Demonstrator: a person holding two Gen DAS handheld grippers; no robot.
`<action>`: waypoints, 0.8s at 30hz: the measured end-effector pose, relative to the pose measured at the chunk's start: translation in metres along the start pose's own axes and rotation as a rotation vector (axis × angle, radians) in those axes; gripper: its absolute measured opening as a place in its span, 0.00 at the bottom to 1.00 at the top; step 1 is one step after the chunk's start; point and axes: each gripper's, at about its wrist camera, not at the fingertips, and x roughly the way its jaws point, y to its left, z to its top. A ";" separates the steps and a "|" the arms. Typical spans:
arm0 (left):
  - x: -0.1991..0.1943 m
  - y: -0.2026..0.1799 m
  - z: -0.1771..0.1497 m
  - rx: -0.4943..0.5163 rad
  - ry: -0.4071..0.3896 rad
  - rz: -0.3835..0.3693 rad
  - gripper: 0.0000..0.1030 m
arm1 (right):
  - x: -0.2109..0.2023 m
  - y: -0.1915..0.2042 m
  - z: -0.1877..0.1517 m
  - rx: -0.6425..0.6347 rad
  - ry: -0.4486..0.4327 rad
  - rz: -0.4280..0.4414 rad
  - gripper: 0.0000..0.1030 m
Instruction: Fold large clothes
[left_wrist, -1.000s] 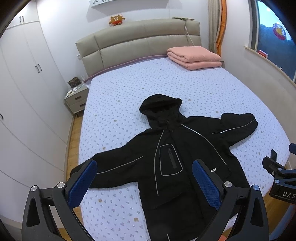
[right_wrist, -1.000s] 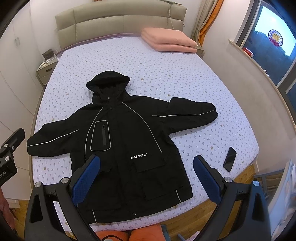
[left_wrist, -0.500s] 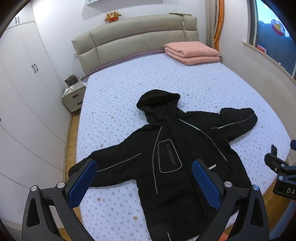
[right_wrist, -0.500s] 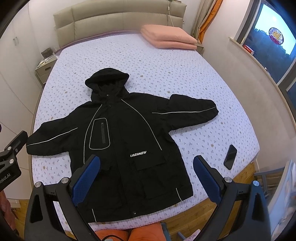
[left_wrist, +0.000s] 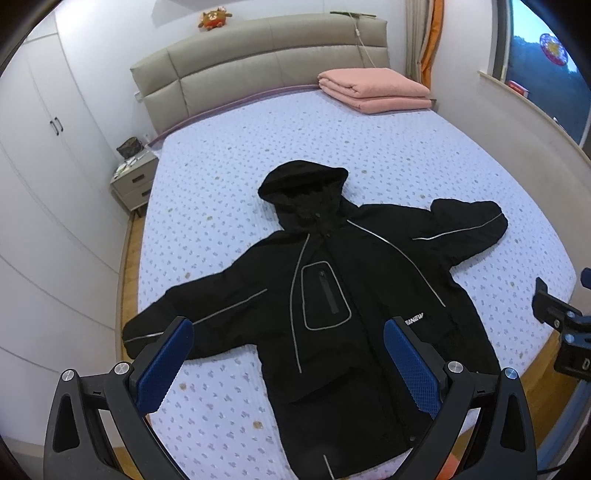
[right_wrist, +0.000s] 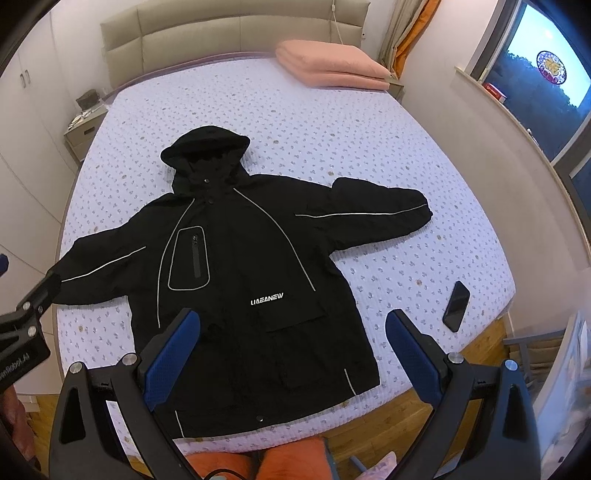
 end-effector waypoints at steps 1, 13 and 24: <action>0.000 -0.002 0.000 0.001 0.001 0.002 0.99 | 0.001 -0.002 0.000 -0.001 0.000 0.004 0.98; 0.013 -0.063 0.028 -0.117 0.063 -0.063 0.99 | 0.053 -0.093 0.036 -0.001 -0.020 0.092 0.98; 0.120 -0.212 0.054 -0.175 0.249 -0.165 0.99 | 0.202 -0.278 0.064 0.133 0.050 0.115 0.98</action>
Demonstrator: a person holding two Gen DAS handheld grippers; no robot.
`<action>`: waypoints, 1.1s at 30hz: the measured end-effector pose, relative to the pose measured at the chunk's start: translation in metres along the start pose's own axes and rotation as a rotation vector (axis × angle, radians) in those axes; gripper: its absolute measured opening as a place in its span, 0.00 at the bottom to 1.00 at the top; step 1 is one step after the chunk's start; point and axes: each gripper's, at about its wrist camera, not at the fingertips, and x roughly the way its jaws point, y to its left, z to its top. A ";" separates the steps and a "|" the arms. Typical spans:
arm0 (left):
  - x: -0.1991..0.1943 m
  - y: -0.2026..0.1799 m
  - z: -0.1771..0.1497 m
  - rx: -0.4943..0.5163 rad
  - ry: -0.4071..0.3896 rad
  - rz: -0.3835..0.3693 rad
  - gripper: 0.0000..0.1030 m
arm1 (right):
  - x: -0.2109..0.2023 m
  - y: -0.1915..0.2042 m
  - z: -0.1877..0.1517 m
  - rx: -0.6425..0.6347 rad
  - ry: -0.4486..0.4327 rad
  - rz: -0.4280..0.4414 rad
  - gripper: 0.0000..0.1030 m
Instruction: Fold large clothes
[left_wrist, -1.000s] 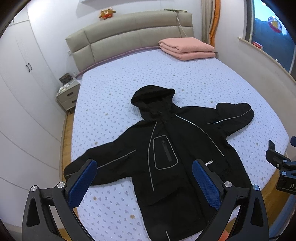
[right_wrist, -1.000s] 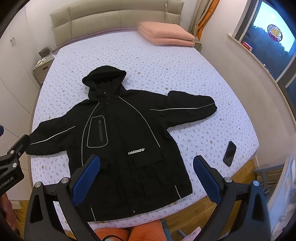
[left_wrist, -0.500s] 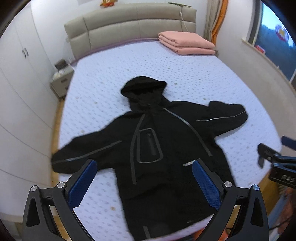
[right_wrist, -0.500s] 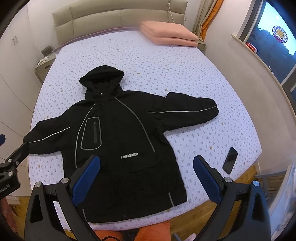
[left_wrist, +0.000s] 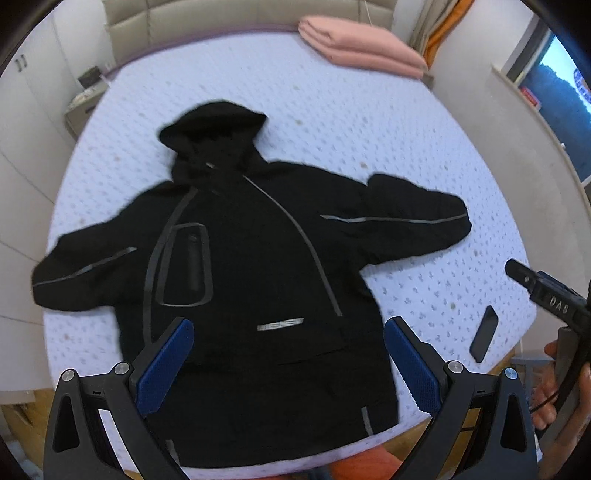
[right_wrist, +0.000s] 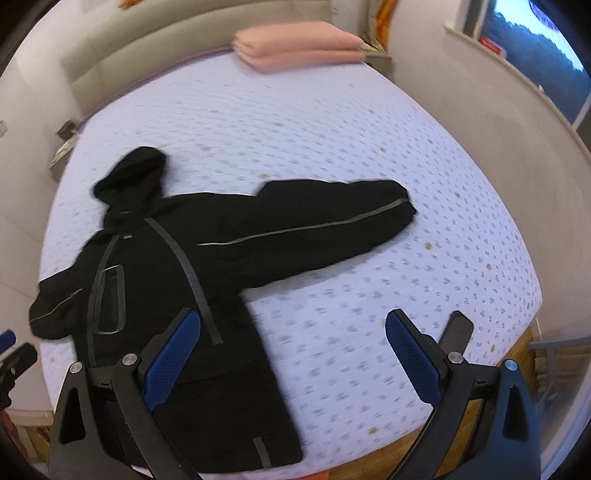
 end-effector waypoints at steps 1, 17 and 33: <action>0.014 -0.012 0.003 -0.006 0.012 -0.008 0.99 | 0.011 -0.017 0.005 0.020 0.000 0.009 0.98; 0.188 -0.138 0.051 0.118 -0.035 0.035 0.99 | 0.252 -0.213 0.090 0.370 0.013 0.076 0.82; 0.274 -0.162 0.050 0.220 0.045 0.098 0.99 | 0.329 -0.226 0.120 0.238 -0.010 -0.143 0.76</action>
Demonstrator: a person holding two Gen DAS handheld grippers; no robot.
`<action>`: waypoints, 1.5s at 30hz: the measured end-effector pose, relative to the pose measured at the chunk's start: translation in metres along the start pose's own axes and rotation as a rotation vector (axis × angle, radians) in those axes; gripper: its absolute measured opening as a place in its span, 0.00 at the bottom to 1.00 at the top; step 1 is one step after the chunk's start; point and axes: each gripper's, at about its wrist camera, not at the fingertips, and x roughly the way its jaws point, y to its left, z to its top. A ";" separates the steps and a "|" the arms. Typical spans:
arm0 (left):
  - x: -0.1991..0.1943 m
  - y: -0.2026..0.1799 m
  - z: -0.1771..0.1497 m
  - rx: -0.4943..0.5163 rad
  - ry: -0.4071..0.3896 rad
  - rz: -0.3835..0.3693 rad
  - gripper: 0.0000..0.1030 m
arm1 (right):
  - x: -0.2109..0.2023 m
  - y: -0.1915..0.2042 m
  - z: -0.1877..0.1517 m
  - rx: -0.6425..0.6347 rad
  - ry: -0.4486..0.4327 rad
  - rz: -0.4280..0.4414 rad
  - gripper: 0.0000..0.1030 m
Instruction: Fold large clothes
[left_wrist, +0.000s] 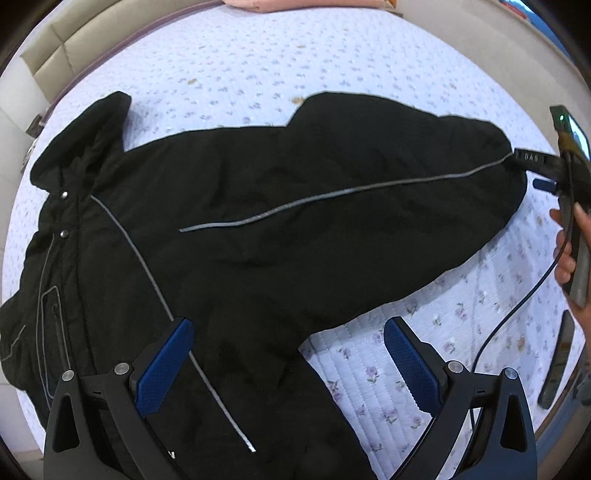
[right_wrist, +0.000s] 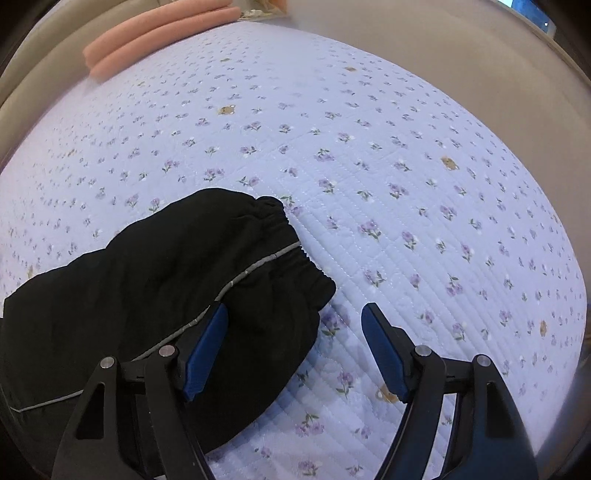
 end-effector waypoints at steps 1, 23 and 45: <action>0.002 -0.002 0.000 0.004 0.002 0.001 0.99 | 0.002 0.000 0.001 0.000 0.001 0.001 0.76; 0.027 -0.022 0.029 0.016 -0.026 0.019 0.96 | -0.012 -0.002 0.001 -0.045 -0.015 0.246 0.23; 0.019 0.047 -0.004 -0.069 -0.058 -0.127 0.79 | -0.105 0.010 -0.025 -0.020 -0.074 0.377 0.16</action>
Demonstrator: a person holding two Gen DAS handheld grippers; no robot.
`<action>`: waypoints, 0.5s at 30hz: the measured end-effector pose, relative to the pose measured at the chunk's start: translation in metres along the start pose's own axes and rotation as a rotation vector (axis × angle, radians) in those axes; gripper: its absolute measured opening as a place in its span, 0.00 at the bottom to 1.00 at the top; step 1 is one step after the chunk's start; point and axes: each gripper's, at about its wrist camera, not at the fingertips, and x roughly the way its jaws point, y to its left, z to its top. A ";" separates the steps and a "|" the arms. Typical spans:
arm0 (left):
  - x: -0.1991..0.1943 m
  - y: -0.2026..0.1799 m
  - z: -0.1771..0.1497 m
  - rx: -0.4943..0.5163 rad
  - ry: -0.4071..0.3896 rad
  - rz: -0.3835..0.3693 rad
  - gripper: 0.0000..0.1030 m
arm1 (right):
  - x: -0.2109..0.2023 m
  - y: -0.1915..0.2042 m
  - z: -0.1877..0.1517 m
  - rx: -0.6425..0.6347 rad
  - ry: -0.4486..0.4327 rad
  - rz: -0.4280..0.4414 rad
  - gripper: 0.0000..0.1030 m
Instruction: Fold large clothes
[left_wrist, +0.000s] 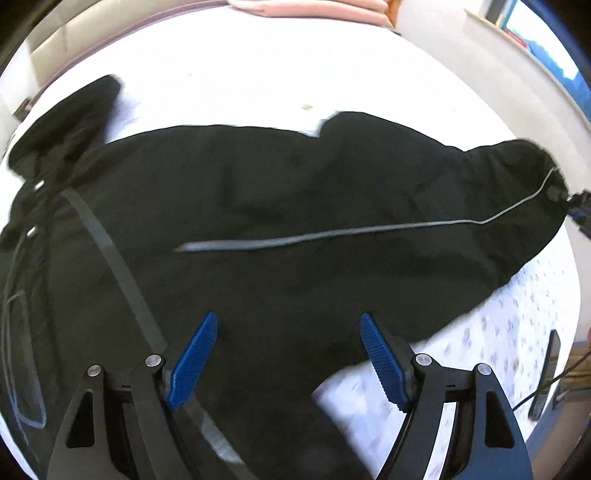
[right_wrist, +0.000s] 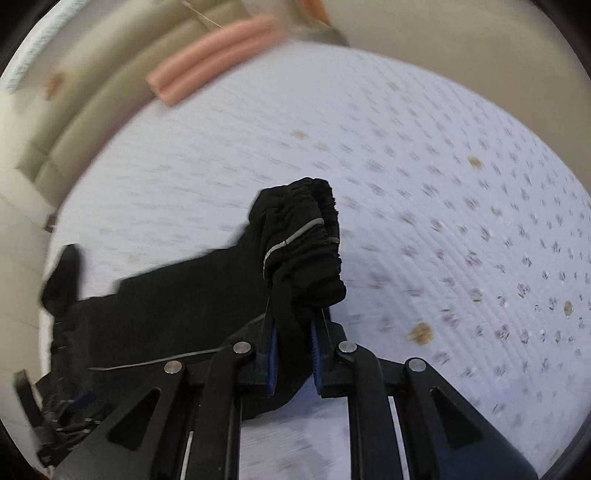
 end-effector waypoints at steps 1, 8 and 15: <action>-0.007 0.011 -0.005 -0.013 -0.004 0.004 0.79 | -0.009 0.018 -0.002 -0.020 -0.011 0.020 0.16; -0.054 0.126 -0.027 -0.133 -0.043 0.031 0.79 | -0.052 0.176 -0.053 -0.212 -0.036 0.150 0.15; -0.100 0.235 -0.065 -0.207 -0.077 0.120 0.79 | -0.047 0.342 -0.124 -0.393 0.022 0.307 0.15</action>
